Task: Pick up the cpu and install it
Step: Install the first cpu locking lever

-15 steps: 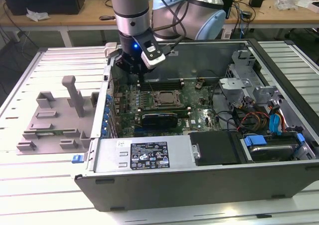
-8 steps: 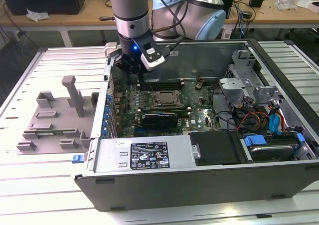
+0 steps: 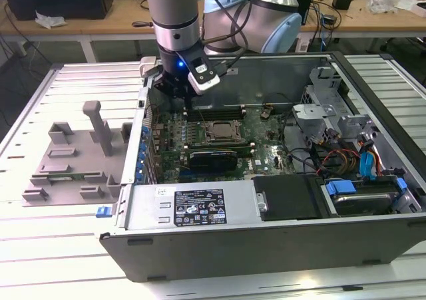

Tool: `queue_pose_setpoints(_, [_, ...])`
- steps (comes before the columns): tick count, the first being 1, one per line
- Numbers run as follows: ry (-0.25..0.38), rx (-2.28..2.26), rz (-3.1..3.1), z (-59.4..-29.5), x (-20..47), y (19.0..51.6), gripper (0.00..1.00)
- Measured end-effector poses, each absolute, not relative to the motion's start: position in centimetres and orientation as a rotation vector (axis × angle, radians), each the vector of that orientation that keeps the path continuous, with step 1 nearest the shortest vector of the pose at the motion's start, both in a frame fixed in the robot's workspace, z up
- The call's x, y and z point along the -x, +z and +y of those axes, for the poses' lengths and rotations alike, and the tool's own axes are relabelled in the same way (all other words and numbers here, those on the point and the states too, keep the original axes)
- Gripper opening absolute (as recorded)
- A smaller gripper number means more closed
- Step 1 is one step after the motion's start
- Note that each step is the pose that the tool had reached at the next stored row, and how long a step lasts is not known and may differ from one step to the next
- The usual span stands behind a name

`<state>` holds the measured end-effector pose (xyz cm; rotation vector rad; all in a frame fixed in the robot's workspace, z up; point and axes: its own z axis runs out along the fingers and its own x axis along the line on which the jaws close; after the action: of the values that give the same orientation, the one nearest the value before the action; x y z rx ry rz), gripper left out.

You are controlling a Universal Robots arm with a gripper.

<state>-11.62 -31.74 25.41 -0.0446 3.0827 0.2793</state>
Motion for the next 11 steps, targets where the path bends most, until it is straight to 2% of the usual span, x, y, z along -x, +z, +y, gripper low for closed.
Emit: queue_pose_setpoints(11, [0.281,0.044,3.084,-31.8,9.9,25.3,0.11])
